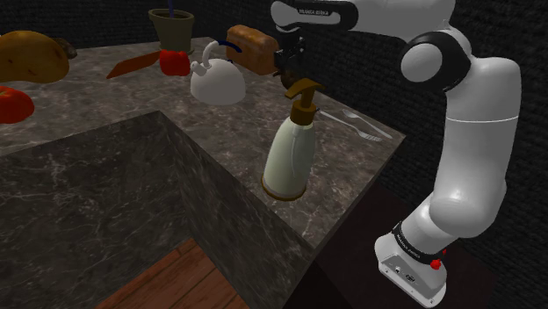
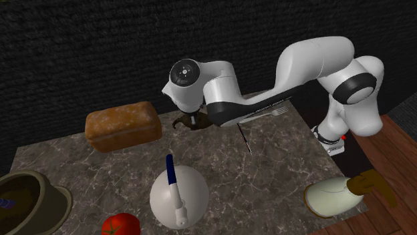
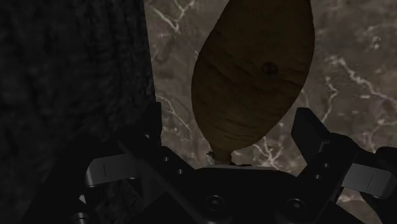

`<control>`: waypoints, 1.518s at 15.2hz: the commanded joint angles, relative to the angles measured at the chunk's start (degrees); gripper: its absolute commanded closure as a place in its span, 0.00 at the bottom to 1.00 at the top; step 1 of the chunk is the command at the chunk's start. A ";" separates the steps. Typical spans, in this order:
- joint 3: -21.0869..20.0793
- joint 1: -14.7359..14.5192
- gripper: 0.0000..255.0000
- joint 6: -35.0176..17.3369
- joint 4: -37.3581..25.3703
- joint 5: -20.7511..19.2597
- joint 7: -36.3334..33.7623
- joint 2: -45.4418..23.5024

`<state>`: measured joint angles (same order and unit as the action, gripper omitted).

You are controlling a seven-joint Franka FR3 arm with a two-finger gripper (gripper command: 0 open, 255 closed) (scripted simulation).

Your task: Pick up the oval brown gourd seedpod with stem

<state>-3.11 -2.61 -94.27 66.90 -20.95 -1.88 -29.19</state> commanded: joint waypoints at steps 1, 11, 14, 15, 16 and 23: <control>0.48 -1.02 0.00 3.24 -9.84 -1.30 1.11 -6.18; 0.42 -0.55 0.00 -2.94 -2.00 -1.48 -1.03 -4.88; 0.42 -0.53 1.00 -2.92 -1.91 -1.48 -1.00 -4.77; 0.42 -0.53 1.00 -2.93 -1.92 -1.48 -1.00 -4.78; 0.41 -0.54 1.00 -2.90 -1.93 -1.48 -1.01 -4.77; 0.43 -0.66 1.00 -1.40 -3.83 -1.41 -0.49 -5.08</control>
<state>-2.69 -3.27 -96.22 63.59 -22.40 -2.59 -34.32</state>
